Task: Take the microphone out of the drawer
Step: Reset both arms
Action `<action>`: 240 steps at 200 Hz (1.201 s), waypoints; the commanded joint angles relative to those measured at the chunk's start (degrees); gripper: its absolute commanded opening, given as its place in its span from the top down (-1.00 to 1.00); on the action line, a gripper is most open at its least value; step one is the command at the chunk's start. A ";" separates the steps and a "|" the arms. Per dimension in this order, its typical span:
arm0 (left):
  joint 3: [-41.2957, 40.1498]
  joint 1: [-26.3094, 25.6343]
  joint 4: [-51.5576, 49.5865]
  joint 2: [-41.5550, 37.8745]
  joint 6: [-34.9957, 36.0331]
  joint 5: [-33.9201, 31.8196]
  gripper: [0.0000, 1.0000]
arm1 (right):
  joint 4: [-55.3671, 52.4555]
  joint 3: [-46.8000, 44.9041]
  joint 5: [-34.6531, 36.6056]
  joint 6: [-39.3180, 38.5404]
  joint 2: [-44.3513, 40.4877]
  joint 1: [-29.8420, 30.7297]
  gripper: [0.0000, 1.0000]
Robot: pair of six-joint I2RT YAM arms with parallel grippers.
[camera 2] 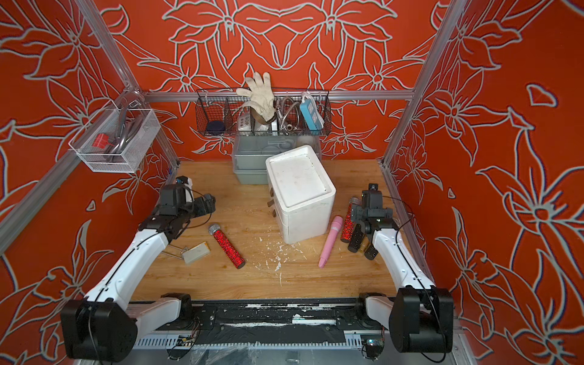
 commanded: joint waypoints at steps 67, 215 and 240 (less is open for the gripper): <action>-21.44 2.66 41.13 5.90 6.78 -4.21 -0.97 | 59.21 -21.32 1.44 -11.05 12.39 7.09 -1.00; -27.42 1.59 58.75 18.25 9.27 -0.72 -0.97 | 60.63 -22.63 -3.85 -6.81 13.86 2.50 -1.00; -27.37 1.58 58.79 18.25 9.25 -0.72 -0.97 | 61.22 -22.66 -3.73 -6.87 14.28 2.50 -1.00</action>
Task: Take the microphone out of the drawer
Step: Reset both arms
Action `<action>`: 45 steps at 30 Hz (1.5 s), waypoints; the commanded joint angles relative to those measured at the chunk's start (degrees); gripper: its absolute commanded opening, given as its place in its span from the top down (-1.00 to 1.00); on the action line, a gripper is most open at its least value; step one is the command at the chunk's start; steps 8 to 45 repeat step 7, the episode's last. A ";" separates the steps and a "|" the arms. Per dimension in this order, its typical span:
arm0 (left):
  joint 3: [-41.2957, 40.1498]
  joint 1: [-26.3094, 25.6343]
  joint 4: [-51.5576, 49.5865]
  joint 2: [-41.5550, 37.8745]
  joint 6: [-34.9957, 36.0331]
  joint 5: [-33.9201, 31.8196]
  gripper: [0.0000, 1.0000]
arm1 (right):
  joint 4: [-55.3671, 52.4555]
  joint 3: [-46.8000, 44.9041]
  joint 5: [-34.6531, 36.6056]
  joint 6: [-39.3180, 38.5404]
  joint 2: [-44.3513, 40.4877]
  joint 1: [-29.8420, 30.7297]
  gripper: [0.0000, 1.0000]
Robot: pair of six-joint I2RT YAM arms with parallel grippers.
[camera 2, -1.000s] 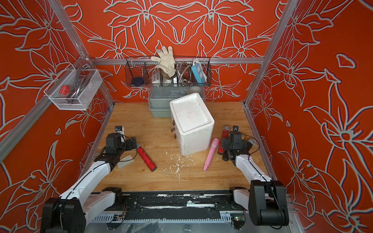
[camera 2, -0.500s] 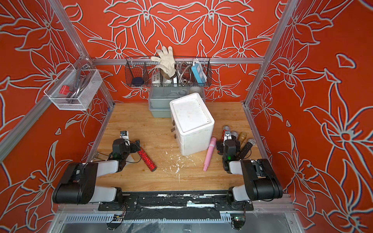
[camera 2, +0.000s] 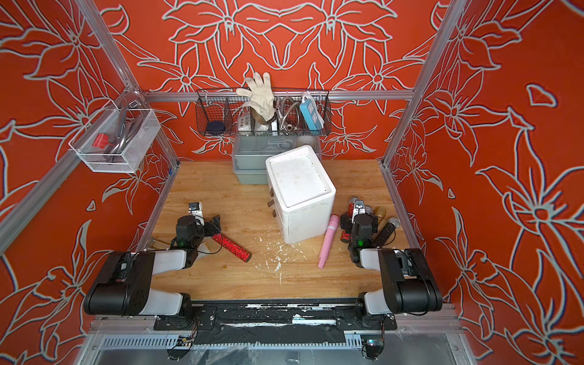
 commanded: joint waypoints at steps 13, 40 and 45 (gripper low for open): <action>0.45 -0.30 1.11 -0.41 0.83 0.48 -0.97 | -0.51 0.81 -0.55 0.99 -0.60 -0.32 -1.00; 0.45 -0.30 1.11 -0.41 0.83 0.48 -0.97 | -0.51 0.81 -0.55 0.99 -0.60 -0.32 -1.00; 0.45 -0.30 1.11 -0.41 0.83 0.48 -0.97 | -0.51 0.81 -0.55 0.99 -0.60 -0.32 -1.00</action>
